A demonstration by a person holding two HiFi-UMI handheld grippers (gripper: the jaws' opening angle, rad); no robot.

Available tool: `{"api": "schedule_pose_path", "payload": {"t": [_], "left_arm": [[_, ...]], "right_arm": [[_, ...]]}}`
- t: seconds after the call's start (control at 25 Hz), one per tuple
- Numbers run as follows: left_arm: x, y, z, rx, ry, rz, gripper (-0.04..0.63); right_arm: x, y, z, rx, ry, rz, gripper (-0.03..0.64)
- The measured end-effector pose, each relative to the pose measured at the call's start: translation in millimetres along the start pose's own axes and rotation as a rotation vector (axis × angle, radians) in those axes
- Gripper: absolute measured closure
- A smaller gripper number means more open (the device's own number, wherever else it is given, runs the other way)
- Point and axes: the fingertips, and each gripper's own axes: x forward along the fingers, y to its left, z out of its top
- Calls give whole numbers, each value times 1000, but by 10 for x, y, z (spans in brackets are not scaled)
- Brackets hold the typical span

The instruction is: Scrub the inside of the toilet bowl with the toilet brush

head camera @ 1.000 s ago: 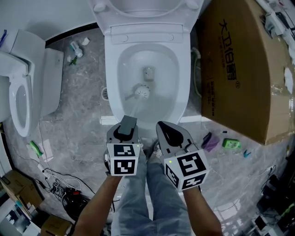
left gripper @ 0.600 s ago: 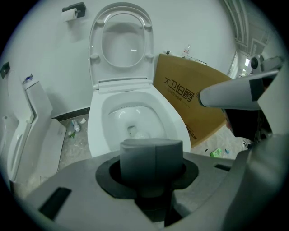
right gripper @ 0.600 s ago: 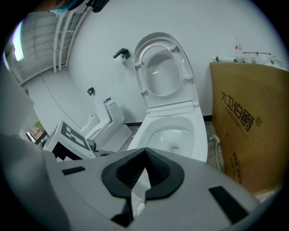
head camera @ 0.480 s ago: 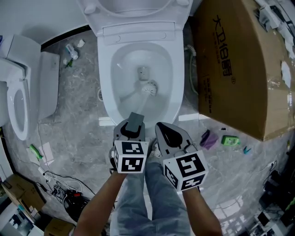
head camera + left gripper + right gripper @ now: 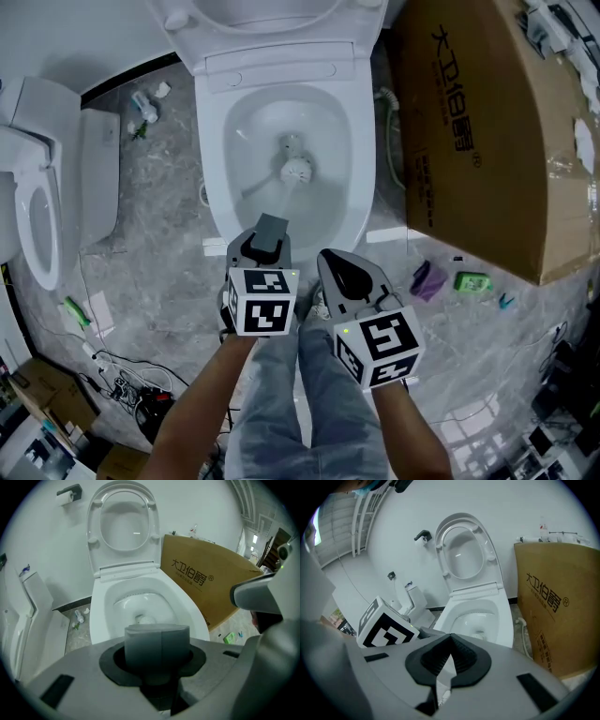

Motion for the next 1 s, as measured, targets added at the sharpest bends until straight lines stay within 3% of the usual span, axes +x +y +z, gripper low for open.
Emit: {"api": "schedule_pose_path", "payload": {"t": [0.28,0.68,1.0], "left_arm": [[273,127,-113,11,54,20,437],[722,273,106,64,94,46,437],[557,186,16,64,98,26,437]], "right_arm": [[60,22,22,-1,-2,1,620],[91,-158,-6,23,12,-39,620],[71,-83,14,18,3,-28,620]]}}
